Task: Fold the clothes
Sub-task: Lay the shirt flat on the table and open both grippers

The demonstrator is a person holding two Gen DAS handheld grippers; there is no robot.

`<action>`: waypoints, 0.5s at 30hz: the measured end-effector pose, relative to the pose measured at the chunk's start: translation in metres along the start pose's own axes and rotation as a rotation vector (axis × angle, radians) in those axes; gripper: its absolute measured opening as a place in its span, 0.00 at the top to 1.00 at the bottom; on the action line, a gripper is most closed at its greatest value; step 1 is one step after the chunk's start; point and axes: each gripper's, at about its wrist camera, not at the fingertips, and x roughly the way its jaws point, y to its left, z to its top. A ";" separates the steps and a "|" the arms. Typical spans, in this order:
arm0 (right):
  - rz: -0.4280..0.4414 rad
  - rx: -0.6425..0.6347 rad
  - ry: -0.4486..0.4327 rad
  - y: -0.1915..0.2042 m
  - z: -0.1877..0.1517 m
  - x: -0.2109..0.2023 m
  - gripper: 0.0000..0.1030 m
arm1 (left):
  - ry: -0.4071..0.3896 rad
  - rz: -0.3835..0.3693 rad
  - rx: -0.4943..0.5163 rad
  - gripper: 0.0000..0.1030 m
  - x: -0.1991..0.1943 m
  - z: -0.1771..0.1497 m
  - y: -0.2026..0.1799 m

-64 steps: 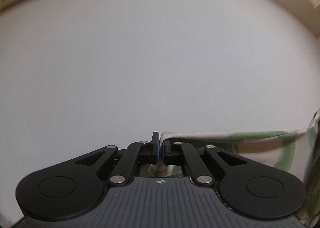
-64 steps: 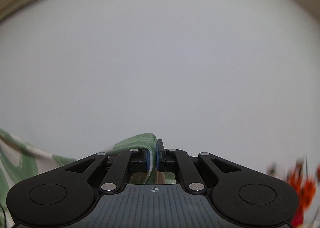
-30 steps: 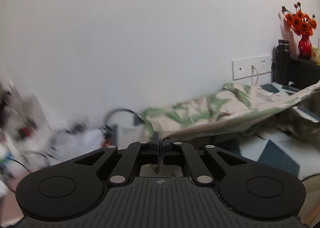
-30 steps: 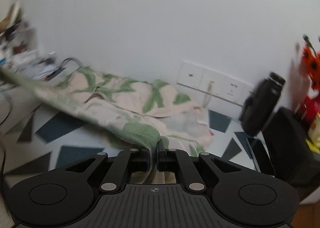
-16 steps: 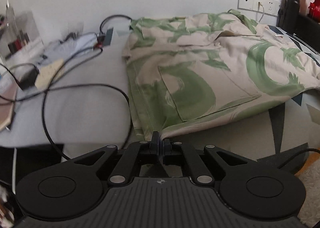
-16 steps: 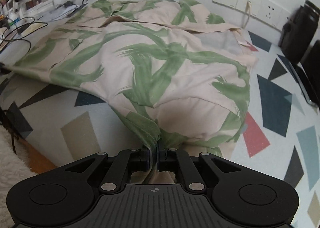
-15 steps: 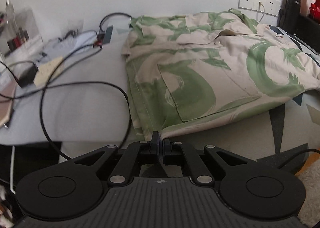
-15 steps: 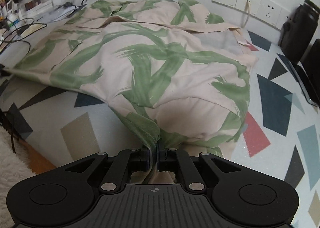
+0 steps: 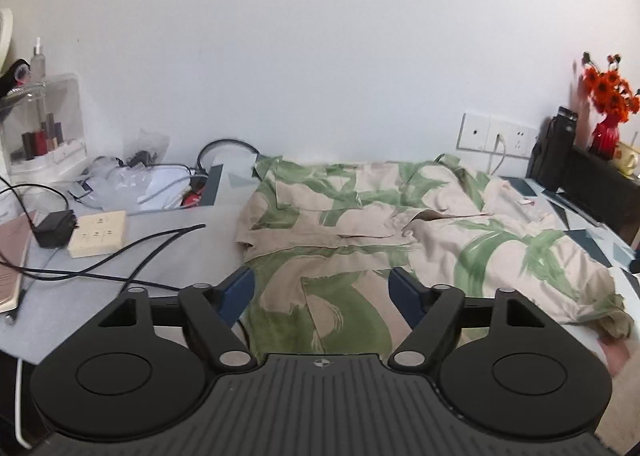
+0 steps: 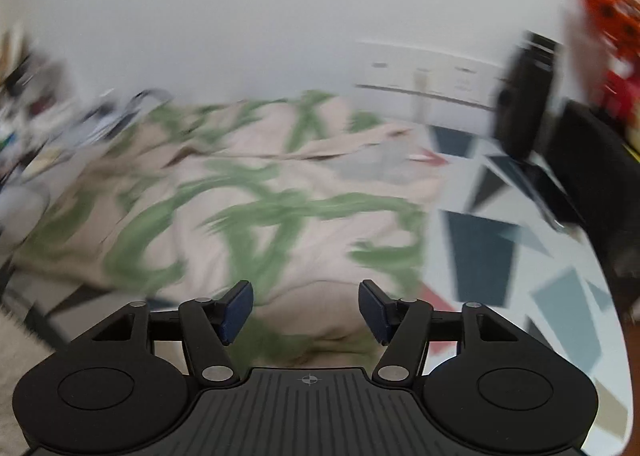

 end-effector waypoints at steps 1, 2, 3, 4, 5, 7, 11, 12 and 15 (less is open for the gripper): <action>-0.028 0.037 0.017 -0.009 -0.002 0.004 0.46 | 0.032 0.011 0.007 0.26 0.013 0.001 -0.005; -0.055 0.073 0.033 -0.017 -0.005 0.009 0.46 | 0.071 0.022 0.013 0.26 0.028 0.001 -0.010; -0.068 0.099 0.050 -0.024 -0.010 0.014 0.46 | 0.111 0.028 0.013 0.26 0.042 0.000 -0.015; -0.076 0.114 0.070 -0.029 -0.015 0.019 0.47 | 0.150 0.034 0.010 0.26 0.055 -0.002 -0.021; -0.085 0.126 0.090 -0.033 -0.020 0.023 0.47 | 0.182 0.032 -0.003 0.26 0.068 -0.004 -0.027; -0.098 0.120 0.119 -0.032 -0.030 0.032 0.47 | 0.218 0.019 -0.037 0.26 0.085 -0.007 -0.035; -0.122 0.133 0.120 -0.029 -0.045 0.044 0.47 | 0.265 0.029 -0.054 0.20 0.115 -0.012 -0.052; -0.120 0.161 0.115 -0.031 -0.046 0.047 0.47 | 0.276 0.037 -0.053 0.17 0.122 -0.012 -0.055; -0.106 0.232 0.103 -0.035 -0.049 0.056 0.48 | 0.297 0.050 -0.051 0.14 0.137 -0.011 -0.062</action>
